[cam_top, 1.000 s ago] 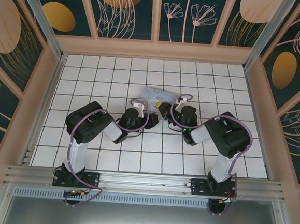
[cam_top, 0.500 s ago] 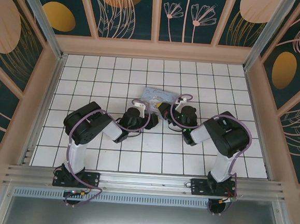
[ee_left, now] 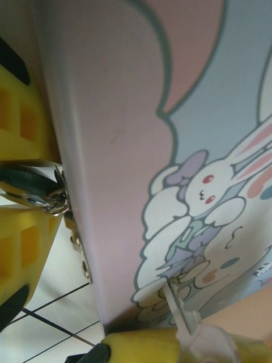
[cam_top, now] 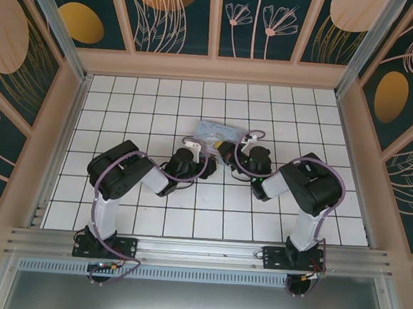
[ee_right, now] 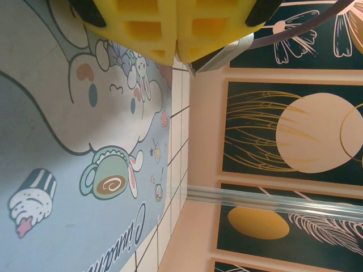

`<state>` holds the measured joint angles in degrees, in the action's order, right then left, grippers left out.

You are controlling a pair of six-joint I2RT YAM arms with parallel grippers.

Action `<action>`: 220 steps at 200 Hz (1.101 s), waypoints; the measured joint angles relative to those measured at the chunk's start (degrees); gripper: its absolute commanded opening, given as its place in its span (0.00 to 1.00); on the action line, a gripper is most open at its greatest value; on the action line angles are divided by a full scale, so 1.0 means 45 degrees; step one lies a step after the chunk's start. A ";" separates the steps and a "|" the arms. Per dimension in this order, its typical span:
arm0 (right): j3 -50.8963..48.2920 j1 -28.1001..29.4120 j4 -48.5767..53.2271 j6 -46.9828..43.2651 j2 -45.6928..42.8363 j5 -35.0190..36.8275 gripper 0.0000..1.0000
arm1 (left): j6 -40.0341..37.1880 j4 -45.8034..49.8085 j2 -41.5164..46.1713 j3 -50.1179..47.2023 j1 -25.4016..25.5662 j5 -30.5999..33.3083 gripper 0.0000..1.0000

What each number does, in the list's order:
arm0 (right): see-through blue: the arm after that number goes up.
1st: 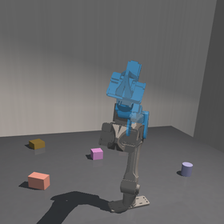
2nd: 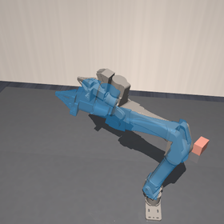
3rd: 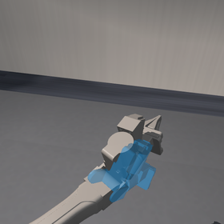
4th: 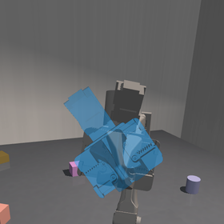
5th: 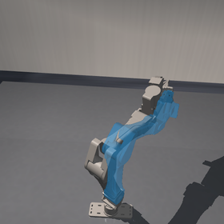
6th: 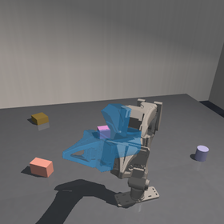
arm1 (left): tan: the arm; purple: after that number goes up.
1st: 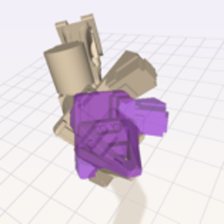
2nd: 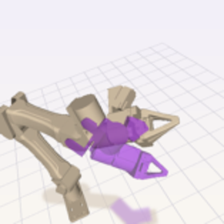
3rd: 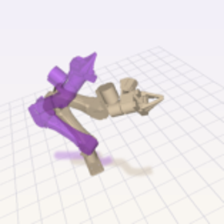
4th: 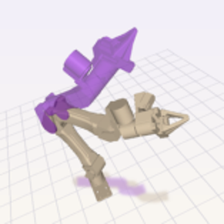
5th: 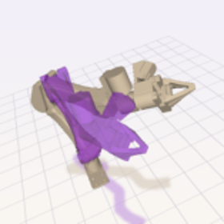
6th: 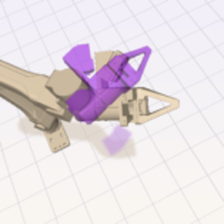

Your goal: Unlock the padlock with the key

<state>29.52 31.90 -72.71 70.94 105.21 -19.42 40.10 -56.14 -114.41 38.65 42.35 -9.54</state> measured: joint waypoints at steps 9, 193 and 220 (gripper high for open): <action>0.0000 0.0000 0.0000 0.0000 0.0000 0.0000 0.00 | -0.0024 -0.0024 0.0000 0.0005 0.0000 -0.0029 0.19; -0.1773 0.0355 0.3279 -0.0602 -0.5508 0.0792 0.00 | 0.1710 0.1739 0.1005 0.0044 -0.0097 -0.0860 0.00; -0.2725 0.1112 0.4197 -0.0685 -0.6776 0.1447 0.00 | 0.2025 0.2322 0.1719 -0.0267 -0.0243 -0.0937 0.00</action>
<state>17.26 36.91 -53.82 67.85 74.72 -12.91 49.21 -45.69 -106.67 37.45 41.25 -13.76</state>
